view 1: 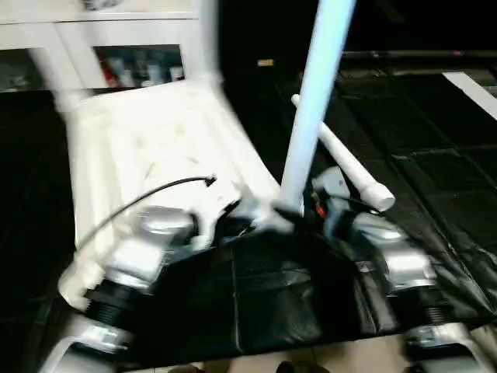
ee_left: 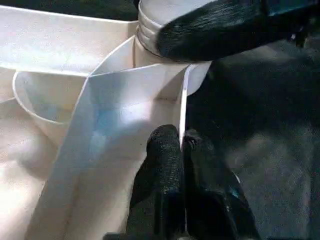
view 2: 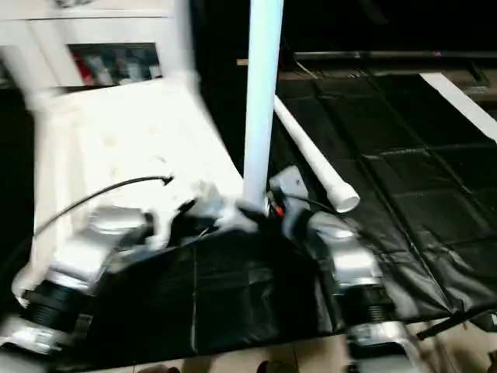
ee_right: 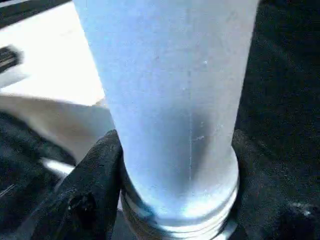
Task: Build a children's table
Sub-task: Rotate leg to tighten
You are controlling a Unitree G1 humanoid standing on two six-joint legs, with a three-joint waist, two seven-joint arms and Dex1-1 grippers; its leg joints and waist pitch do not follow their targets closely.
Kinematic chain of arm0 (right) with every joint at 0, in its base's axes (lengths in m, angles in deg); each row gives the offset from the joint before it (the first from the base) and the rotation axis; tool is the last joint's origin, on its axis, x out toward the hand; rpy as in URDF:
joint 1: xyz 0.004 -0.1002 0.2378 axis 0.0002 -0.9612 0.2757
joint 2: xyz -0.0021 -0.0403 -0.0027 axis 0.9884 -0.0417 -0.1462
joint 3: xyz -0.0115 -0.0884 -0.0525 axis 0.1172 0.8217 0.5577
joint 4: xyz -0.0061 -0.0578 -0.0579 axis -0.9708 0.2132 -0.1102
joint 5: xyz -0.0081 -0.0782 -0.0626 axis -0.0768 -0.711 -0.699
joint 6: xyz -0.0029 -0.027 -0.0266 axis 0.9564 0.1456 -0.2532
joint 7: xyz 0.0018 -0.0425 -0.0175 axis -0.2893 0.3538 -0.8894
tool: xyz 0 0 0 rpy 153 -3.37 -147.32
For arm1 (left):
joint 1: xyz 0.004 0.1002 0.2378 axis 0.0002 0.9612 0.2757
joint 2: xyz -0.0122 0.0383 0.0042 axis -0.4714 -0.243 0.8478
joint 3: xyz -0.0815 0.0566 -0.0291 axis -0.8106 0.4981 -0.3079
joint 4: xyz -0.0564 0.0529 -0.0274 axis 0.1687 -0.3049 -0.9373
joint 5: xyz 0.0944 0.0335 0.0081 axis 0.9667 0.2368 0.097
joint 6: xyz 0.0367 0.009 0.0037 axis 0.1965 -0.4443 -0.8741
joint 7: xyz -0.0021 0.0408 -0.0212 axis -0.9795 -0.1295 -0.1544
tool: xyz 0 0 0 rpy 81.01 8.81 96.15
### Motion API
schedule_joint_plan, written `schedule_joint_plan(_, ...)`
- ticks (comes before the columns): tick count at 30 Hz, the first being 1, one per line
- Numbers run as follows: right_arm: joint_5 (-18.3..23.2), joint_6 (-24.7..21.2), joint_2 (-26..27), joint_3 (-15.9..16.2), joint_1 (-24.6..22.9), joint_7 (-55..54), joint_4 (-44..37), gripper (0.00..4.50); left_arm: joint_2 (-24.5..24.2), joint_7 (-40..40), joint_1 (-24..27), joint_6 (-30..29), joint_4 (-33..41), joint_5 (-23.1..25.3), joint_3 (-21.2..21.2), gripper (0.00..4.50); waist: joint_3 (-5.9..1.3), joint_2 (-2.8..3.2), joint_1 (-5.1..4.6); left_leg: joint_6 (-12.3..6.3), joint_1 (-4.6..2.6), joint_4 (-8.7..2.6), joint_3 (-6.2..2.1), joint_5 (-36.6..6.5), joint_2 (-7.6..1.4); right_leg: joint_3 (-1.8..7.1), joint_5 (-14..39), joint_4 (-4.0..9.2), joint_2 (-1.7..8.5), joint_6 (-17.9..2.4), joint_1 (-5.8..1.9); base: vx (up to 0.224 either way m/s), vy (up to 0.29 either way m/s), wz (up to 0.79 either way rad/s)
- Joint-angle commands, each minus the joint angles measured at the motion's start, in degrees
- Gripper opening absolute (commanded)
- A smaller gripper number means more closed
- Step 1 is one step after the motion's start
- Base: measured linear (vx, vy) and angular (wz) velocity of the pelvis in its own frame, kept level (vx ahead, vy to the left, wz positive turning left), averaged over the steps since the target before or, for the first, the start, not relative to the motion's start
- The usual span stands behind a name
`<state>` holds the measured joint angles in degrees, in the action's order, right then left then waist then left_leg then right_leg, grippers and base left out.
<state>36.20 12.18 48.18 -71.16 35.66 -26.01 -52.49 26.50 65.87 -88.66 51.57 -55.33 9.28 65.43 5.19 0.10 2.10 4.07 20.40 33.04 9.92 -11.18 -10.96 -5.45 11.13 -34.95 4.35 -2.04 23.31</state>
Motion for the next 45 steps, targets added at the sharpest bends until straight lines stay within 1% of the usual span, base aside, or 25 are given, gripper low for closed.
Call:
schedule_joint_plan(1, 0.6, -2.0, 5.9, 4.5, 0.3, -1.7, -2.0, 2.72, 6.2, -5.7, 0.8, -0.4, 1.7, -2.4, 0.2, 0.0, -3.37, -0.67, 0.52, -6.28, 0.5, -3.21, -0.58, -1.8, -1.94, 3.57, 6.6, 4.02, 4.14, -12.5, -3.57, 0.0, 0.0, 0.0)
schedule_joint_plan(2, -0.3, -2.3, 8.2, 4.2, -0.1, -6.0, -2.6, 2.72, 8.6, -9.8, 1.2, -1.5, 2.8, -1.5, -0.2, 0.0, -3.32, -0.7, 0.4, -6.53, 0.53, -3.24, -0.55, -1.0, -2.06, 3.64, 5.2, 3.84, 4.1, -12.9, -3.51, 0.0, 0.0, 0.0)
schedule_joint_plan(3, -0.7, -2.4, 8.9, 4.2, -0.2, -7.3, -2.8, 2.72, 9.3, -11.0, 1.3, -1.8, 3.2, -1.1, -0.1, 0.0, -3.42, -0.81, 0.39, -6.97, 0.66, -3.12, -0.59, 0.3, -2.05, 3.58, 3.1, 3.68, 4.16, -13.5, -3.67, 0.0, 0.0, 0.0)
schedule_joint_plan(6, -1.2, -1.7, 9.3, 4.5, -0.6, -7.9, -3.4, 2.72, 9.9, -11.8, 1.3, -1.9, 3.4, -0.7, -0.1, 0.0, -3.44, -0.73, 0.45, -8.49, 0.61, -3.0, -0.52, 0.6, -1.96, 3.47, 1.6, 3.65, 4.06, -14.0, -3.56, 0.0, 0.0, 0.0)
schedule_joint_plan(7, -1.1, -1.7, 9.7, 4.4, -1.0, -8.3, -4.1, 2.72, 9.9, -11.7, 1.1, -2.4, 3.7, -0.6, 0.1, 0.0, -3.48, -0.76, 0.49, -9.29, 0.77, -2.9, -0.55, 1.0, -1.95, 3.49, 0.9, 3.53, 4.08, -13.9, -3.59, 0.0, 0.0, 0.0)
schedule_joint_plan(9, -0.6, -2.0, 9.8, 4.4, -1.3, -8.1, -5.0, 3.28, 9.5, -11.6, 1.1, -2.6, 4.1, -0.3, 0.4, 0.0, -3.29, -0.69, 0.48, -9.54, 0.79, -2.91, -0.52, 0.6, -2.03, 3.48, 1.3, 3.63, 4.07, -13.8, -3.43, 0.0, 0.0, 0.0)
schedule_joint_plan(12, 0.0, -2.3, 9.2, 4.2, -1.6, -7.1, -5.9, 3.6, 8.7, -10.6, 1.3, -2.2, 4.4, -0.4, 0.5, 0.0, -3.26, -0.5, 0.49, -9.2, 0.76, -2.98, -0.57, -0.4, -2.07, 3.46, 2.6, 3.74, 4.12, -13.5, -3.48, 0.0, 0.0, 0.0)
schedule_joint_plan(13, 0.2, -2.4, 8.7, 4.1, -1.7, -6.5, -6.3, 3.6, 8.0, -9.6, 1.5, -1.7, 4.6, -0.4, 0.6, 0.0, -3.27, -0.49, 0.54, -8.81, 0.69, -3.0, -0.58, -0.8, -2.12, 3.5, 2.9, 3.78, 4.13, -13.4, -3.46, 0.0, 0.0, 0.0)
schedule_joint_plan(14, 0.3, -2.5, 8.5, 4.0, -1.8, -6.4, -6.6, 3.82, 7.7, -9.2, 1.7, -1.5, 4.8, -0.5, 0.7, 0.0, -3.29, -0.48, 0.52, -8.72, 0.71, -3.01, -0.57, -0.8, -2.14, 3.52, 2.4, 3.69, 4.11, -13.5, -3.47, 0.0, 0.0, 0.0)
schedule_joint_plan(18, 1.2, -1.5, 4.8, 4.0, -2.5, -1.4, -8.0, 4.08, 3.6, -4.9, 2.1, 0.9, 4.7, -0.9, 1.0, 0.0, -3.34, -0.61, 0.44, -9.21, 0.83, -2.97, -0.6, -0.6, -2.07, 3.5, 0.8, 3.51, 4.09, -13.7, -3.64, 0.0, 0.0, 0.0)
schedule_joint_plan(20, 1.4, -1.3, 3.7, 3.8, -2.5, -0.2, -8.1, 4.29, 2.5, -3.7, 2.0, 1.7, 4.3, -1.0, 1.0, 0.0, -3.26, -0.47, 0.49, -8.97, 0.71, -2.99, -0.58, -1.4, -2.1, 3.51, 2.1, 3.7, 4.17, -13.7, -3.53, 0.0, 0.0, 0.0)
schedule_joint_plan(21, 1.9, -0.4, 0.7, 4.2, -2.6, 4.4, -8.6, 4.36, -0.4, 0.1, 1.8, 3.9, 3.3, -1.3, 1.2, 0.0, -3.28, -0.56, 0.53, -8.68, 0.72, -3.02, -0.58, -2.0, -2.06, 3.51, 3.3, 3.83, 4.2, -13.5, -3.61, 0.0, 0.0, 0.0)
schedule_joint_plan(23, 2.1, -0.4, -0.2, 4.3, -2.7, 5.8, -8.9, 4.45, -1.3, 1.3, 1.8, 4.6, 3.0, -1.4, 1.3, 0.0, -3.27, -0.49, 0.54, -8.6, 0.69, -2.99, -0.59, -2.2, -2.09, 3.53, 3.5, 3.76, 4.12, -13.1, -3.58, 0.0, 0.0, 0.0)
schedule_joint_plan(24, 2.7, -0.9, -2.0, 4.6, -2.8, 9.1, -9.5, 4.45, -2.9, 3.9, 1.8, 5.7, 2.6, -1.9, 1.5, 0.0, -3.34, -0.37, 0.58, -8.4, 0.68, -2.99, -0.63, -1.9, -2.19, 3.54, 2.9, 3.61, 4.16, -13.3, -3.58, 0.0, 0.0, 0.0)
schedule_joint_plan(26, 3.7, -1.1, -5.1, 4.9, -2.7, 14.8, -10.0, 4.48, -6.0, 9.0, 1.9, 8.1, 1.7, -2.5, 2.5, 0.0, -3.46, -0.36, 0.81, -9.02, 0.51, -2.86, -0.57, -1.6, -2.15, 3.6, 1.6, 3.37, 4.09, -13.9, -3.57, 0.0, 0.0, 0.0)
schedule_joint_plan(27, 3.7, -1.1, -5.1, 4.9, -2.7, 14.8, -10.0, 4.48, -6.0, 9.0, 1.9, 8.1, 1.7, -2.5, 2.5, 0.0, -3.49, -0.32, 0.89, -9.15, 0.44, -2.87, -0.62, -1.3, -2.28, 3.6, 1.0, 3.24, 4.12, -14.1, -3.5, 0.0, 0.0, 0.0)
schedule_joint_plan(28, 4.0, -1.0, -6.0, 4.9, -2.6, 16.4, -10.0, 4.48, -6.9, 10.4, 1.9, 8.7, 1.4, -2.4, 3.0, 0.0, -3.41, -0.47, 0.89, -9.36, 0.47, -2.85, -0.54, -1.1, -2.37, 3.64, 0.3, 3.19, 4.11, -14.5, -3.4, 0.0, 0.0, 0.0)
schedule_joint_plan(30, 5.2, -1.1, -8.0, 5.0, -2.4, 20.2, -10.3, 4.48, -9.2, 13.5, 1.7, 10.7, 0.4, -2.1, 4.4, 0.0, -3.5, -0.34, 1.31, -9.37, 0.22, -2.81, -0.58, -1.6, -2.32, 3.6, 1.3, 3.28, 4.2, -14.5, -3.37, 0.0, 0.0, 0.0)
schedule_joint_plan(33, 7.0, -1.4, -11.3, 5.6, -1.9, 27.2, -10.6, 4.48, -12.4, 18.3, 1.1, 12.9, -1.0, -1.1, 7.0, 0.0, -3.5, -0.27, 1.85, -9.1, -0.03, -2.83, -0.54, -2.2, -2.49, 3.69, 1.3, 3.11, 4.11, -15.0, -3.19, 0.0, 0.0, 0.0)
schedule_joint_plan(35, 7.2, -1.3, -12.2, 6.0, -1.7, 29.0, -10.5, 4.48, -13.2, 19.5, 0.9, 13.8, -1.5, -0.8, 7.5, 0.0, -3.44, -0.25, 2.09, -8.63, 0.07, -2.85, -0.54, -2.6, -2.57, 3.68, 1.7, 3.09, 4.21, -15.2, -3.23, 0.0, 0.0, 0.0)
schedule_joint_plan(36, 7.5, -0.9, -13.9, 7.0, -1.3, 32.7, -10.1, 4.48, -14.5, 22.0, 0.4, 15.5, -2.6, -0.2, 8.7, 0.0, -3.47, -0.37, 2.32, -8.24, 0.06, -2.87, -0.57, -3.2, -2.56, 3.66, 2.8, 3.21, 4.28, -15.0, -3.3, 0.0, 0.0, 0.0)
schedule_joint_plan(40, 6.9, 0.6, -16.0, 8.6, -0.4, 37.3, -9.1, 4.48, -16.9, 25.5, -0.6, 18.0, -4.1, 1.6, 11.1, 0.0, -3.4, -0.41, 3.01, -6.4, -0.06, -3.09, -0.5, -5.4, -2.67, 3.73, 7.1, 3.62, 4.48, -13.9, -3.27, 0.0, 0.0, 0.0)
schedule_joint_plan(43, 6.6, 1.7, -16.8, 9.3, 0.9, 39.3, -7.6, 4.48, -18.2, 26.3, -1.5, 19.4, -5.5, 2.8, 12.2, 0.0, -3.21, -0.47, 2.96, -5.46, -0.02, -3.27, -0.57, -6.6, -2.64, 3.7, 9.8, 3.89, 4.55, -13.3, -3.32, 0.0, 0.0, 0.0)
schedule_joint_plan(44, 6.6, 1.8, -16.8, 9.3, 1.0, 39.4, -7.4, 4.48, -18.2, 26.3, -1.6, 19.4, -5.6, 2.8, 12.2, 0.0, -3.22, -0.44, 3.03, -4.92, -0.23, -3.29, -0.54, -7.3, -2.62, 3.78, 10.9, 4.01, 4.63, -13.0, -3.29, 0.0, 0.0, 0.0)
schedule_joint_plan(45, 6.6, 2.1, -16.9, 9.4, 1.7, 39.9, -6.6, 4.48, -18.4, 26.2, -2.0, 19.5, -6.3, 2.9, 12.3, 0.0, -3.15, -0.48, 2.99, -4.69, -0.2, -3.34, -0.55, -7.7, -2.63, 3.8, 11.4, 4.07, 4.65, -12.9, -3.3, 0.0, 0.0, 0.0)
